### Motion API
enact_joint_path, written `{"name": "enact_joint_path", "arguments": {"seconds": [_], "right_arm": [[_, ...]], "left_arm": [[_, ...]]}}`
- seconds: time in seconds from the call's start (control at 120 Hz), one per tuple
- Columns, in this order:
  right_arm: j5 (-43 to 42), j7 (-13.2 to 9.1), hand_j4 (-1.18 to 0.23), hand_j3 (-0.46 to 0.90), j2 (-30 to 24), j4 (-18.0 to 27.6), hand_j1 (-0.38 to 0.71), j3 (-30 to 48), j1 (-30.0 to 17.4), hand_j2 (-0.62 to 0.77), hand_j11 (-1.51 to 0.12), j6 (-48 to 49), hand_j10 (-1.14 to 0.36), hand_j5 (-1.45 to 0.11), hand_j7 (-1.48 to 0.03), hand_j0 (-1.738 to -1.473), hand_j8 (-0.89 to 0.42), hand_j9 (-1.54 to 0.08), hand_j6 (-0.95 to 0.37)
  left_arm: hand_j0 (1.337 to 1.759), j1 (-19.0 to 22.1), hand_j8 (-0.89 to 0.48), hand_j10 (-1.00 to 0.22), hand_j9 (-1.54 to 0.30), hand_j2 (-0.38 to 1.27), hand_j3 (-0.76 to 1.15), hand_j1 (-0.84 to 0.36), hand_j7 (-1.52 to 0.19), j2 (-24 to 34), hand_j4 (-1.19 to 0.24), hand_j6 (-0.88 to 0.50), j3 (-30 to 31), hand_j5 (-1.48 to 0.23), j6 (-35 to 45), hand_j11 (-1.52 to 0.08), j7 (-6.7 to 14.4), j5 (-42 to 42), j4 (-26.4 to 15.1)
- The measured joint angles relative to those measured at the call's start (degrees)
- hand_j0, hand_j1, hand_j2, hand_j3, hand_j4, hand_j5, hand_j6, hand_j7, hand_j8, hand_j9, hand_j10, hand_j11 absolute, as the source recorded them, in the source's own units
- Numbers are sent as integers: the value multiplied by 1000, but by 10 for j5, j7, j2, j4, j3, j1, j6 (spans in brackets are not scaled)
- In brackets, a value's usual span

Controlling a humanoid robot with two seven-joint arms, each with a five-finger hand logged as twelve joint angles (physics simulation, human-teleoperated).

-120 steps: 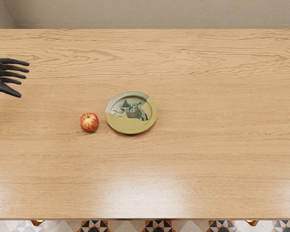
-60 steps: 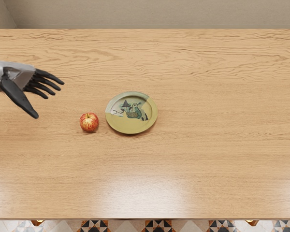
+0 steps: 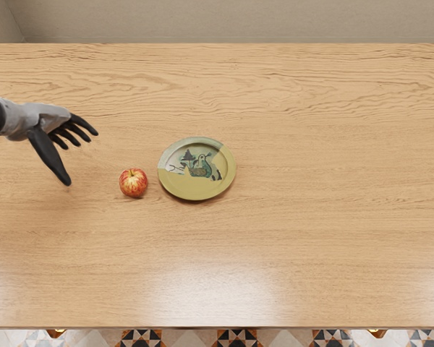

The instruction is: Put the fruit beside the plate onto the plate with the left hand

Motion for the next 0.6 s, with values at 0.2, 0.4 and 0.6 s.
{"name": "enact_joint_path", "arguments": {"seconds": [0.2, 0.4, 0.6], "right_arm": [[0, 0, -37, 0, 0, 0, -305, 0, 0, -7, -47, 0, -37, -47, -47, -1658, -37, -47, -37], [0, 0, -37, 0, 0, 0, -305, 0, 0, -7, -47, 0, -37, -47, -47, -1658, -37, -47, -37], [0, 0, -37, 0, 0, 0, -305, 0, 0, -7, -47, 0, -37, -47, -47, -1658, -37, -47, -37]], "left_arm": [[1658, -82, -244, -244, -316, 49, 0, 58, -316, -45, -244, -244, 80, -316, 95, -316, 31, -1, -60], [1658, -113, -244, -244, -316, 49, 0, 58, -316, -104, -244, -244, 139, -316, 175, -316, 57, -7, -108], [1658, -151, -245, -244, -317, 49, 0, 57, -317, -153, -244, -245, 168, -317, 204, -317, 68, -40, -127]]}}
